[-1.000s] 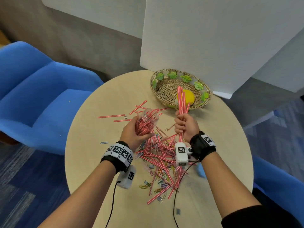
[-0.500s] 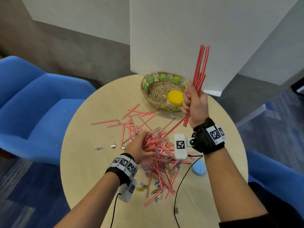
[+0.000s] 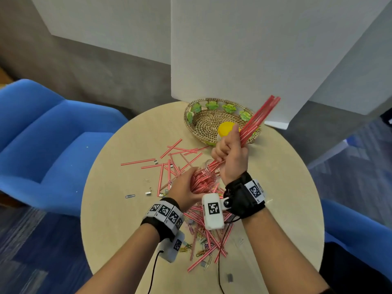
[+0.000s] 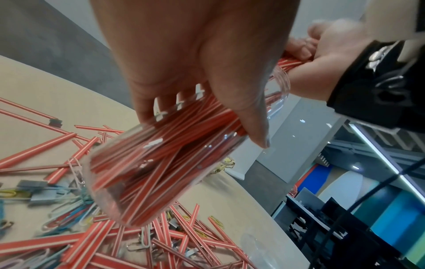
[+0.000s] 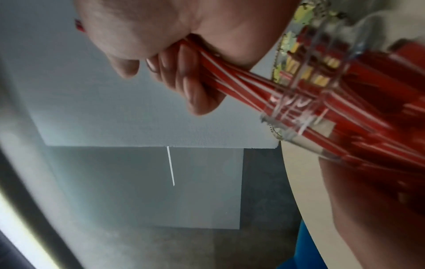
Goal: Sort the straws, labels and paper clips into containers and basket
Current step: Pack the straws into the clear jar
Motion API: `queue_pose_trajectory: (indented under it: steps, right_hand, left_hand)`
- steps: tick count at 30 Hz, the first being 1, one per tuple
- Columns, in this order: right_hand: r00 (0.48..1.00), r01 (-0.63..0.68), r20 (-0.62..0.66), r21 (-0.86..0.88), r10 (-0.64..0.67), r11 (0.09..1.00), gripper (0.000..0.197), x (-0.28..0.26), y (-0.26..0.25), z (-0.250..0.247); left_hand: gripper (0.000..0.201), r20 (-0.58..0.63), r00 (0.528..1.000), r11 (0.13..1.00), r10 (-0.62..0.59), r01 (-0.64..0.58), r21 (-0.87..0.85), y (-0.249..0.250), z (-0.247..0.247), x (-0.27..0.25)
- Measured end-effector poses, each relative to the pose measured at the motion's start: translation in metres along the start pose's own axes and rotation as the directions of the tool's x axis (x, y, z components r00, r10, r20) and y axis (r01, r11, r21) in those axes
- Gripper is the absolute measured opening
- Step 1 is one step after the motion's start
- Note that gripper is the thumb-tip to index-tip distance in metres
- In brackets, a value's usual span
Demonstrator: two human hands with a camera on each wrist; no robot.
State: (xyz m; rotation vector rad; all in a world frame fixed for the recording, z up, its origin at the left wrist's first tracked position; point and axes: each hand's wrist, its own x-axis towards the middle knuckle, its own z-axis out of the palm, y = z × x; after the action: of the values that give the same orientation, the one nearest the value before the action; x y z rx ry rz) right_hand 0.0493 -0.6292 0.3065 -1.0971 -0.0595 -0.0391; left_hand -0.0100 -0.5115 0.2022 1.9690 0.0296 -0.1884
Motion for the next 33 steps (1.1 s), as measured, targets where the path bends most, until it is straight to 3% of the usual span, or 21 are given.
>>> queue_pose_trajectory:
  steps: [2, 6, 9, 14, 18, 23, 27, 30, 33]
  right_hand:
    - [1.000, -0.007, -0.008, -0.016, 0.007, 1.000, 0.052, -0.002, 0.005, -0.005]
    - [0.996, -0.008, 0.080, -0.320, 0.035, 0.947, 0.050, -0.012, 0.018, -0.020]
    - [0.997, -0.055, 0.032, -0.359, 0.071, 0.932, 0.047, -0.010, 0.015, -0.025]
    - [0.971, -0.117, 0.086, -0.638, 0.221, 0.761, 0.027, -0.001, -0.001, -0.038]
    - [0.974, -0.113, 0.103, -0.546, 0.200, 0.830, 0.017, 0.004, -0.014, -0.048]
    - [0.943, -0.010, 0.230, -0.704, 0.241, 0.710, 0.015, -0.002, -0.012, -0.046]
    - [0.939, 0.054, 0.268, -0.733, 0.214, 0.678, 0.015, -0.002, -0.007, -0.049]
    - [0.899, 0.120, 0.335, -0.807, 0.281, 0.579, 0.015, -0.003, -0.009, -0.046]
    - [0.895, 0.041, 0.310, -0.772, 0.320, 0.635, 0.027, -0.003, -0.017, -0.042]
  left_hand:
    - [0.068, -0.026, 1.000, 0.999, 0.017, -0.017, -0.033, 0.003, -0.004, 0.000]
    - [0.078, -0.102, 0.995, 0.997, 0.012, -0.020, -0.076, 0.007, -0.013, 0.002]
    - [0.086, -0.081, 0.996, 0.999, 0.038, -0.038, 0.004, 0.002, -0.020, 0.004]
    - [0.098, -0.042, 0.999, 0.999, 0.017, -0.015, 0.049, -0.007, -0.028, 0.004]
    - [0.089, -0.043, 0.999, 0.997, -0.011, 0.014, 0.072, -0.013, -0.033, 0.002]
    - [0.088, -0.051, 0.999, 0.995, 0.008, -0.002, 0.104, -0.014, -0.027, 0.001]
    - [0.081, -0.023, 0.999, 0.992, 0.028, -0.025, 0.124, -0.011, -0.023, 0.000]
    - [0.076, -0.016, 0.999, 0.992, 0.041, -0.039, 0.118, -0.010, -0.024, -0.001]
    - [0.078, -0.023, 0.999, 0.995, 0.030, -0.027, 0.098, -0.011, -0.026, -0.001]
